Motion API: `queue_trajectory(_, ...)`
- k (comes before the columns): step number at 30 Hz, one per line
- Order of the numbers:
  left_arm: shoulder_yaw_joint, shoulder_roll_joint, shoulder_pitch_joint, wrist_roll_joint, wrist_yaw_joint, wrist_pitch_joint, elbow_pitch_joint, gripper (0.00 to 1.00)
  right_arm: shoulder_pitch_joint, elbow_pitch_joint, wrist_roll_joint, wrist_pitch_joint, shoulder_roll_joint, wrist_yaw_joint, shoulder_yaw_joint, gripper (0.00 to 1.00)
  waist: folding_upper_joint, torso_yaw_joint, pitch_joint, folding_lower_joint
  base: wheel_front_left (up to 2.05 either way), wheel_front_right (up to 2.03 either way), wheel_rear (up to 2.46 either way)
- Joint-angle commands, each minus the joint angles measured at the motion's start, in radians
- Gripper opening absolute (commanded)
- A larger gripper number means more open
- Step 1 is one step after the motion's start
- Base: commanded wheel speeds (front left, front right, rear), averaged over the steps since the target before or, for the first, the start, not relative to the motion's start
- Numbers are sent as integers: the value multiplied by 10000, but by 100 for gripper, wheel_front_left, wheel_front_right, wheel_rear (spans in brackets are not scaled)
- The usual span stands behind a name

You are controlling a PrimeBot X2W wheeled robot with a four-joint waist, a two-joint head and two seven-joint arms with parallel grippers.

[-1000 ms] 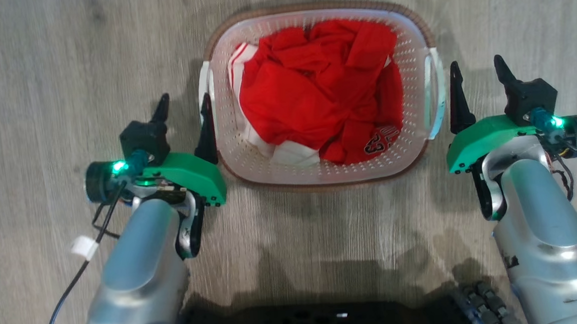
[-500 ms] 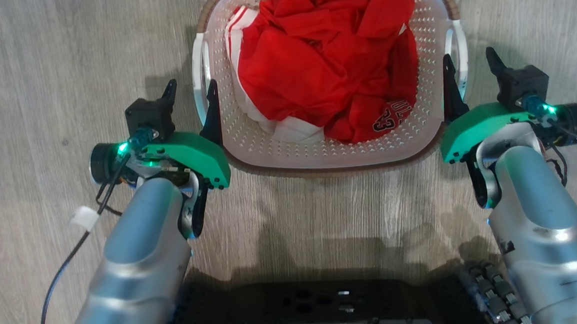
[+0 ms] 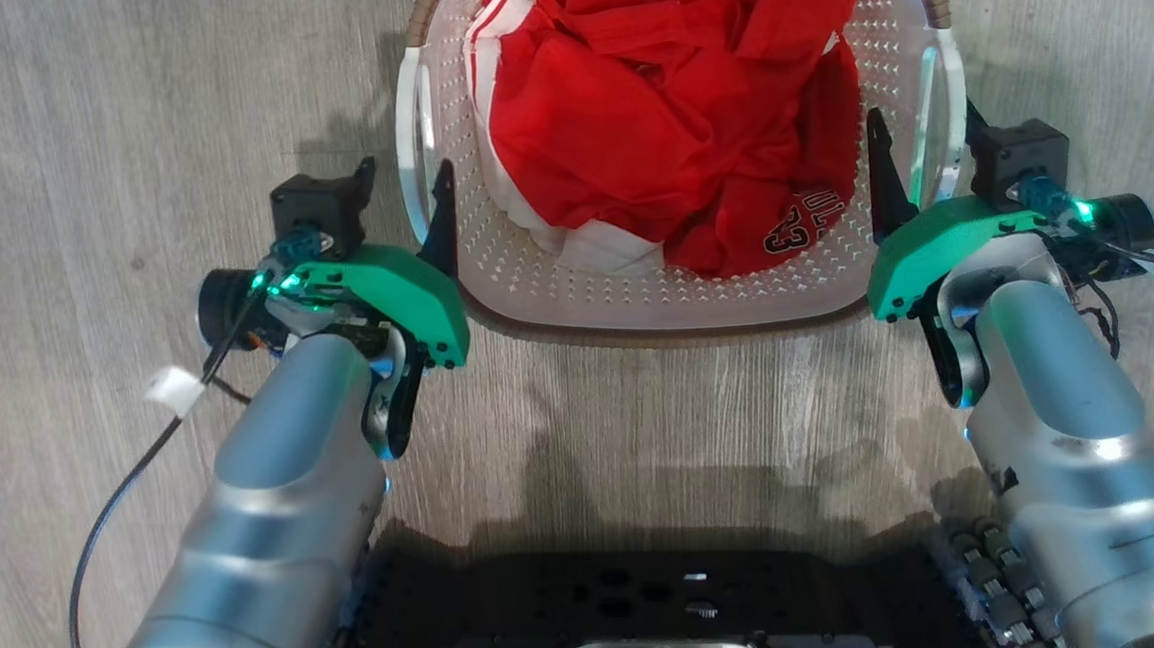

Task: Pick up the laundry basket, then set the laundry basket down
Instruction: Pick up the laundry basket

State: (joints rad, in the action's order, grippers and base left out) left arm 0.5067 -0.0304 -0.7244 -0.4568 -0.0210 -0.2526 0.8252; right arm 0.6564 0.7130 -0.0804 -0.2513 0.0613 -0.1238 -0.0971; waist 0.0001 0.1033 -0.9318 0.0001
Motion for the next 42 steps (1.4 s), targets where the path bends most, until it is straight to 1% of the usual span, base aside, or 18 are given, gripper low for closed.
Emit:
queue_trajectory(1, -89, -198, 141, -105, 56, -92, -1, 100, -359, -11, -5, -105, -111, -69, -242, 100, -1, 16, 0, -1, 0, 0, 0)
queue_trajectory(6, 500, -198, -317, -564, 122, -92, 563, 100, -51, 473, -18, -105, -111, -69, -274, 100, -1, 38, -96, -1, 0, 0, 0)
queue_trajectory(16, 1558, -198, -1147, -1795, -136, -92, 1388, 100, 678, 1321, -122, -105, -111, -69, -292, 100, -1, 38, -446, -1, 0, 0, 0)
queue_trajectory(17, 1648, -198, -1199, -1907, -165, -92, 1429, 100, 731, 1386, -139, -105, -111, -69, -305, 92, -1, 43, -462, -1, 0, 0, 0)
queue_trajectory(18, 1735, -198, -1244, -2003, -193, -92, 1457, 100, 778, 1440, -152, -105, -111, -69, -319, 80, -1, 48, -474, -1, 0, 0, 0)
queue_trajectory(19, 1822, -198, -1279, -2089, -218, -92, 1487, 97, 817, 1487, -172, -105, -111, -69, -338, 58, -1, 53, -481, -1, 0, 0, 0)
queue_trajectory(20, 1904, -198, -1308, -2167, -242, -92, 1514, 80, 849, 1527, -195, -105, -111, -69, -356, 48, -1, 55, -481, -1, 0, 0, 0)
queue_trajectory(21, 1976, -198, -1332, -2235, -267, -92, 1538, 50, 874, 1560, -217, -105, -111, -69, -374, 45, -1, 57, -475, -1, 0, 0, 0)
queue_trajectory(22, 2034, -198, -1353, -2293, -293, -92, 1557, 30, 892, 1592, -243, -105, -111, -69, -395, 39, -1, 60, -461, -1, 0, 0, 0)
queue_trajectory(23, 2085, -198, -1365, -2341, -318, -92, 1575, 7, 903, 1624, -267, -105, -111, -69, -416, 27, -1, 62, -440, -1, 0, 0, 0)
queue_trajectory(24, 2132, -198, -1367, -2377, -340, -92, 1590, 0, 909, 1663, -295, -105, -111, -69, -439, 18, -1, 63, -409, -1, 0, 0, 0)
queue_trajectory(25, 2174, -198, -1364, -2403, -367, -92, 1600, 0, 911, 1711, -323, -105, -111, -69, -456, 7, -1, 66, -367, -1, 0, 0, 0)
queue_trajectory(26, 2211, -198, -1360, -2406, -410, -92, 1606, 0, 909, 1746, -343, -105, -111, -69, -462, 0, -1, 68, -316, -1, 0, 0, 0)
queue_trajectory(34, 2264, -198, -1077, -2489, -543, -92, 1750, 0, 790, 2260, -742, -105, -111, -69, -721, 0, -1, -31, 454, -1, 0, 0, 0)
queue_trajectory(39, 2212, -198, -662, -2571, -582, -92, 1888, 0, 544, 2763, -1342, -105, -111, -69, -1078, 0, -1, -170, 1311, -1, 0, 0, 0)
queue_trajectory(42, 2217, -198, -333, -2654, -597, -92, 1985, 0, 379, 3365, -1730, -105, -111, -69, -1449, 0, -1, -286, 1907, -1, 0, 0, 0)
